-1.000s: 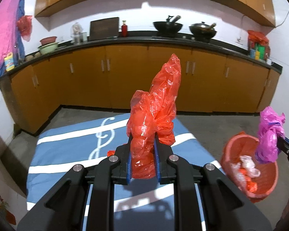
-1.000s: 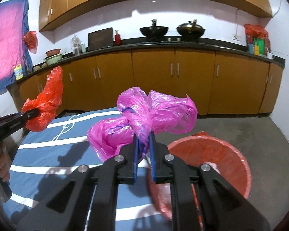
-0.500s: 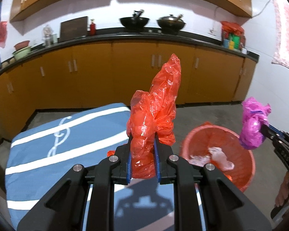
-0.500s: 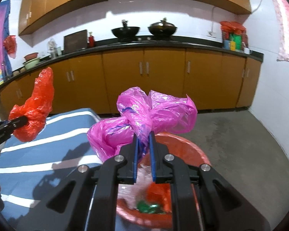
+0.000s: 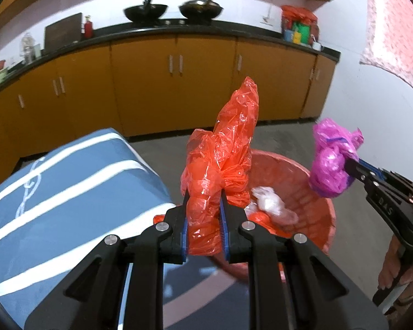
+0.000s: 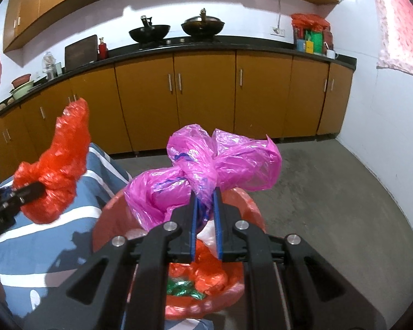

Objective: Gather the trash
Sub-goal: 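Carry both bags over the wastebasket and open both grippers to drop them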

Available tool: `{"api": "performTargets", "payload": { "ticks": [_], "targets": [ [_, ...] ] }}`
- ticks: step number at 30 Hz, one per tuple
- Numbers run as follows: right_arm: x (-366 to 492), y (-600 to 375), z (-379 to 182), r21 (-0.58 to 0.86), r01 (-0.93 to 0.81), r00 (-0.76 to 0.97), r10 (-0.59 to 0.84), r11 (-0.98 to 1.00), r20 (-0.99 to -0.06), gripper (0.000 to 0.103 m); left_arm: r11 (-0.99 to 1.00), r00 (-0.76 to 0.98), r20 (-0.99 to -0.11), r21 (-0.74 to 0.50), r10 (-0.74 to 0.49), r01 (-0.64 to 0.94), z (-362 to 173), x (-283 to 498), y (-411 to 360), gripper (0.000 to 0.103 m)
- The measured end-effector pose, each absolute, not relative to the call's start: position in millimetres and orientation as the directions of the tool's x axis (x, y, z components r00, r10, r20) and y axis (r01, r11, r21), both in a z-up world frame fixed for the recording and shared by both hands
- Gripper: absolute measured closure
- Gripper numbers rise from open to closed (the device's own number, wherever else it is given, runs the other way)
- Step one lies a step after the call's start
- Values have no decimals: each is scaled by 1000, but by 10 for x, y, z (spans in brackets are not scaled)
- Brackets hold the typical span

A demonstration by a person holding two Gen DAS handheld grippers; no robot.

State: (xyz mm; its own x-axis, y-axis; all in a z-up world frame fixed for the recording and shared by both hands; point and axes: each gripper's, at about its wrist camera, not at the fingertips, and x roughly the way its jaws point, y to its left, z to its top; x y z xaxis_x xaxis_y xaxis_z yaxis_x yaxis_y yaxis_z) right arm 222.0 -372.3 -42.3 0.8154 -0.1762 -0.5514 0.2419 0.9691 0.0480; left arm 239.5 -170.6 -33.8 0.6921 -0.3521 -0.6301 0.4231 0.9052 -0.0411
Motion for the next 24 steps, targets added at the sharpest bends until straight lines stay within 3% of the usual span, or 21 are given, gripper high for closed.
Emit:
{"api": "performTargets", "payload": {
  "ticks": [14,17,19,24],
  "targets": [
    [2293,-3952,-529,85,256,814,-168,963,-556,91,875,612,-690,-65,-387,480,-682,2449,-2115,84],
    [2303,-3936,-589,108,242,812,-140,964,-566,88,876,600,-707,-59,-375,479,-757,2453,-2161,73],
    [2320,-3936,-631,115,243,804,-134,963,-579,86,878,592,-713,-71,-376,473,-793,2459,-2131,59],
    [2258,-3971,-666,135,245,805,-124,960,-579,76,894,605,-708,-83,-365,441,-788,2490,-1981,56]
  ]
}}
